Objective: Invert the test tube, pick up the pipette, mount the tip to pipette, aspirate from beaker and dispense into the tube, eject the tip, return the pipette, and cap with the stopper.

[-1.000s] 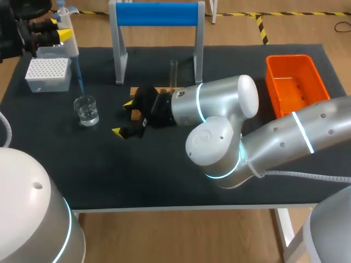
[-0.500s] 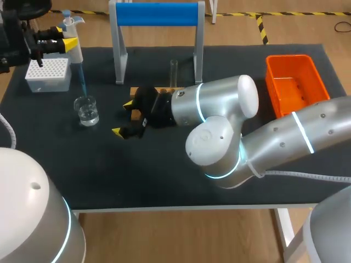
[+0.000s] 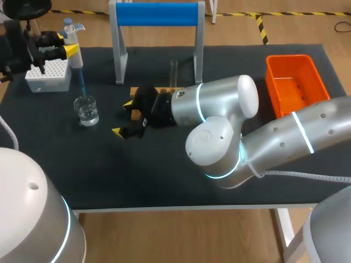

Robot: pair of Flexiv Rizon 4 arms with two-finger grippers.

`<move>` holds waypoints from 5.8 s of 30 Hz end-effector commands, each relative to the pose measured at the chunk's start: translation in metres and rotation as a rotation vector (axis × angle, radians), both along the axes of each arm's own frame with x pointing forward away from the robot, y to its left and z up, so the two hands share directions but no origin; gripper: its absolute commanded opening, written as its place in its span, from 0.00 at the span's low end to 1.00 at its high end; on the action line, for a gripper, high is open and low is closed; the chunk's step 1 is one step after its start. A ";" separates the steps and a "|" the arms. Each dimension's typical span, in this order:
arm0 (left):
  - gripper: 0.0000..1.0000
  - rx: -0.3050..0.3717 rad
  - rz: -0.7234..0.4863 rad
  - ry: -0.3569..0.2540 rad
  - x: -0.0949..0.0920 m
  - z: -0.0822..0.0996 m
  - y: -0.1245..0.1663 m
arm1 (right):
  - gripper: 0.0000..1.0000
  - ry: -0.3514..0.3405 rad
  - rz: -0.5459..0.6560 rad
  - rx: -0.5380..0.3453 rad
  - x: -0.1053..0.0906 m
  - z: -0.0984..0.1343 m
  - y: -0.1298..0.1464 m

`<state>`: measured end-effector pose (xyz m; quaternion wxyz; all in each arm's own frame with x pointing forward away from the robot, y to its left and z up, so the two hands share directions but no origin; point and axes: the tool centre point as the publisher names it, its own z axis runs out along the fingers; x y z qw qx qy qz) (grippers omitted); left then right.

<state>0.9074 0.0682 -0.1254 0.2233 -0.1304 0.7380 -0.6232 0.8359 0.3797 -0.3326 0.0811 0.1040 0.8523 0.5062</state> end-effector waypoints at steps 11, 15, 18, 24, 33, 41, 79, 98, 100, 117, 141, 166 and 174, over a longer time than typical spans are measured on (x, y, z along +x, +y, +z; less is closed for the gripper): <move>0.00 -0.024 0.006 0.015 0.007 -0.022 0.006 | 1.00 0.001 0.000 -0.002 0.000 0.000 0.001; 0.00 -0.029 0.011 0.026 0.009 -0.028 0.008 | 1.00 0.001 0.000 -0.002 0.000 0.000 0.001; 0.00 -0.035 0.014 0.033 0.010 -0.032 0.010 | 1.00 0.001 0.000 -0.002 0.000 0.000 0.001; 0.00 -0.047 0.015 0.045 0.013 -0.042 0.013 | 1.00 0.001 0.000 -0.002 0.000 0.000 0.001; 0.00 -0.056 0.021 0.064 0.017 -0.051 0.016 | 1.00 0.001 0.000 -0.002 0.000 0.000 0.001; 0.00 -0.068 0.026 0.074 0.020 -0.057 0.017 | 1.00 0.001 0.000 -0.002 0.000 0.000 0.001; 0.00 -0.074 0.038 0.108 0.022 -0.066 0.019 | 1.00 0.001 0.000 -0.002 0.000 0.000 0.001; 0.00 -0.083 0.035 0.100 0.022 -0.065 0.020 | 1.00 0.001 0.000 -0.002 0.000 0.000 0.001; 0.00 -0.083 0.035 0.100 0.022 -0.065 0.020 | 1.00 -0.003 0.007 0.001 -0.003 0.005 -0.004; 0.00 -0.083 0.035 0.100 0.022 -0.065 0.020 | 1.00 -0.002 0.228 0.021 -0.016 0.090 -0.067; 0.00 -0.083 0.035 0.100 0.022 -0.065 0.020 | 1.00 0.040 0.457 0.091 0.022 0.199 -0.090; 0.00 -0.083 0.035 0.100 0.022 -0.065 0.020 | 0.09 0.024 0.555 0.199 0.094 0.243 -0.013; 0.00 -0.083 0.035 0.100 0.022 -0.065 0.020 | 0.00 0.007 0.575 0.260 0.105 0.252 0.011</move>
